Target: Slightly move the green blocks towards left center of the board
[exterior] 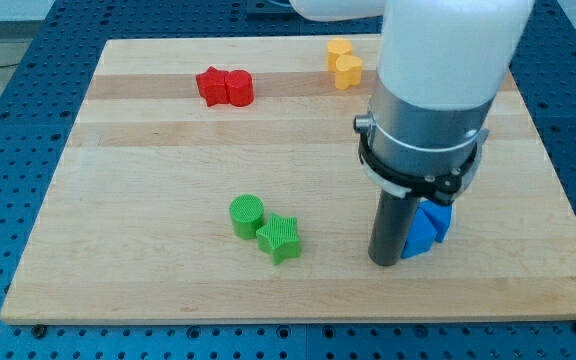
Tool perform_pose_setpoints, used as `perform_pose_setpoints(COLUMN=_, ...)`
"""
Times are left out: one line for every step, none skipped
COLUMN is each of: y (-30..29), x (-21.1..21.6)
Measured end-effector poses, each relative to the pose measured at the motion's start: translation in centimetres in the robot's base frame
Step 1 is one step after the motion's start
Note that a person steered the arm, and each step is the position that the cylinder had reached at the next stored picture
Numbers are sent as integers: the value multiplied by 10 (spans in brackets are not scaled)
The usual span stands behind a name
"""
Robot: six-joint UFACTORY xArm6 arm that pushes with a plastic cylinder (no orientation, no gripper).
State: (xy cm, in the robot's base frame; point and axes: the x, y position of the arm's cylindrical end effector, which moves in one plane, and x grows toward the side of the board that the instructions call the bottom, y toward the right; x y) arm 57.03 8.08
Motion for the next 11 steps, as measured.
perform_pose_setpoints(y=-14, x=14)
perform_pose_setpoints(y=-54, x=11)
perform_pose_setpoints(y=-88, x=8)
perform_pose_setpoints(y=-109, x=-1)
perform_pose_setpoints(y=-122, x=-18)
perform_pose_setpoints(y=-135, x=-29)
perform_pose_setpoints(y=-146, x=-42)
perform_pose_setpoints(y=-154, x=-50)
perform_pose_setpoints(y=-136, x=-45)
perform_pose_setpoints(y=-98, x=-44)
perform_pose_setpoints(y=-65, x=-63)
